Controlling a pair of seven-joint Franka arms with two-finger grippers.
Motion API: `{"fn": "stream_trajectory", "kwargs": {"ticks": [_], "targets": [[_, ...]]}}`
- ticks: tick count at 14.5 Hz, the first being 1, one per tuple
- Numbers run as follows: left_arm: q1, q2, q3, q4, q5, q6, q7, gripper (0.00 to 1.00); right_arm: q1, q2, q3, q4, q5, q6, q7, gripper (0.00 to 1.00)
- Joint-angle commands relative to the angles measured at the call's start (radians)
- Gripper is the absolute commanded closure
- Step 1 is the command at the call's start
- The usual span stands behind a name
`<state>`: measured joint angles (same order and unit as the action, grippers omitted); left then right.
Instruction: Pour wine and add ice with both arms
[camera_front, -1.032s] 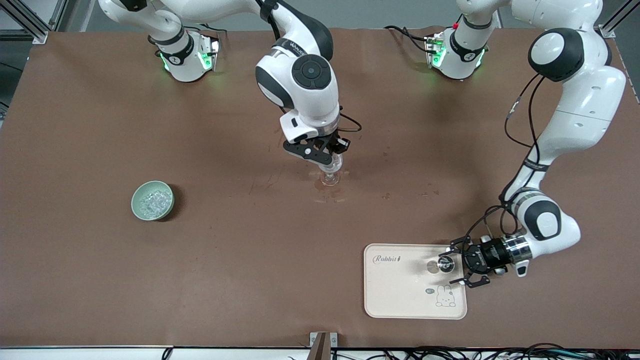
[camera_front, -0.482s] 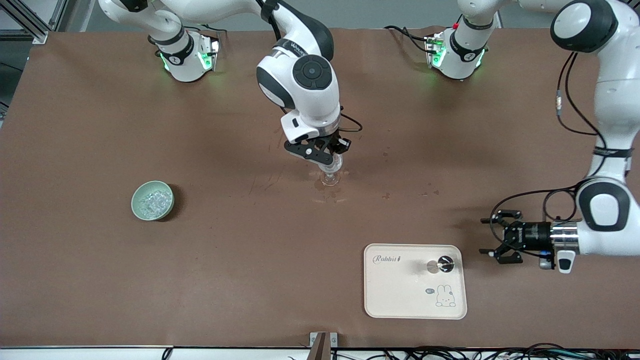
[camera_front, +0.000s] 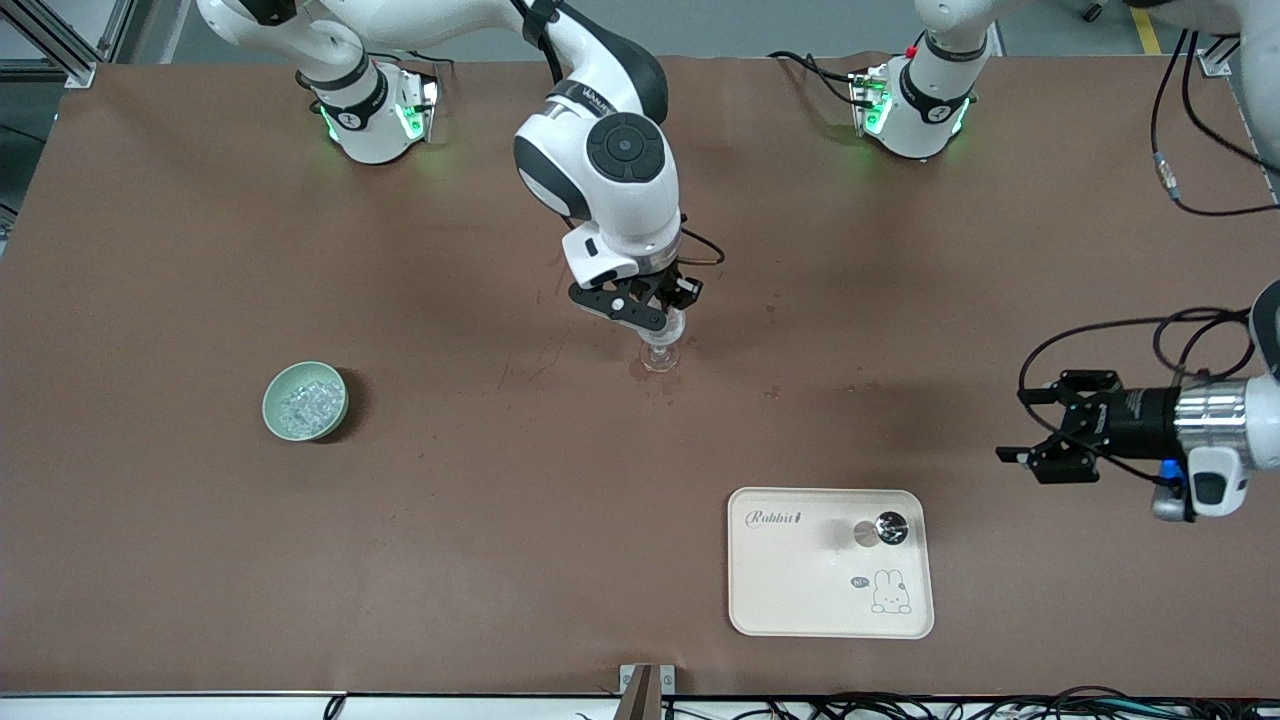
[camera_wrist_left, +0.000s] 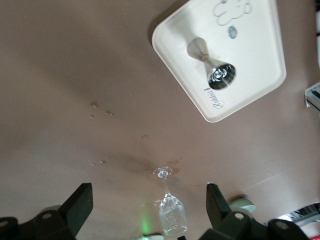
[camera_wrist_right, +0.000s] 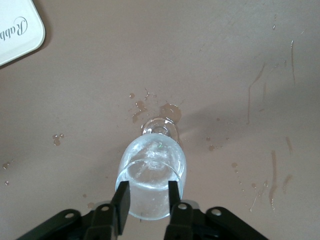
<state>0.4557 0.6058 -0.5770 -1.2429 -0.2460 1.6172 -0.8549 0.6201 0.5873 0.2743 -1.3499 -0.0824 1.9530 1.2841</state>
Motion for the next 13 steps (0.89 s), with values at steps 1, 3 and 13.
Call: {"fn": "stream_trajectory", "kwargs": {"ticks": [1,3,13], "targets": [[-0.023,-0.124,-0.033,-0.032,0.153,-0.005,0.095,0.0,0.01,0.008,-0.004,0.017,-0.005,-0.011,0.017,0.24],[-0.012,-0.173,-0.095,-0.035,0.282,-0.02,0.195,0.0,0.007,0.0,-0.004,0.02,-0.011,-0.014,0.014,0.0],[-0.334,-0.545,0.234,-0.208,0.375,-0.117,0.664,0.0,-0.166,-0.27,-0.124,0.026,-0.091,-0.229,-0.191,0.0]]}}
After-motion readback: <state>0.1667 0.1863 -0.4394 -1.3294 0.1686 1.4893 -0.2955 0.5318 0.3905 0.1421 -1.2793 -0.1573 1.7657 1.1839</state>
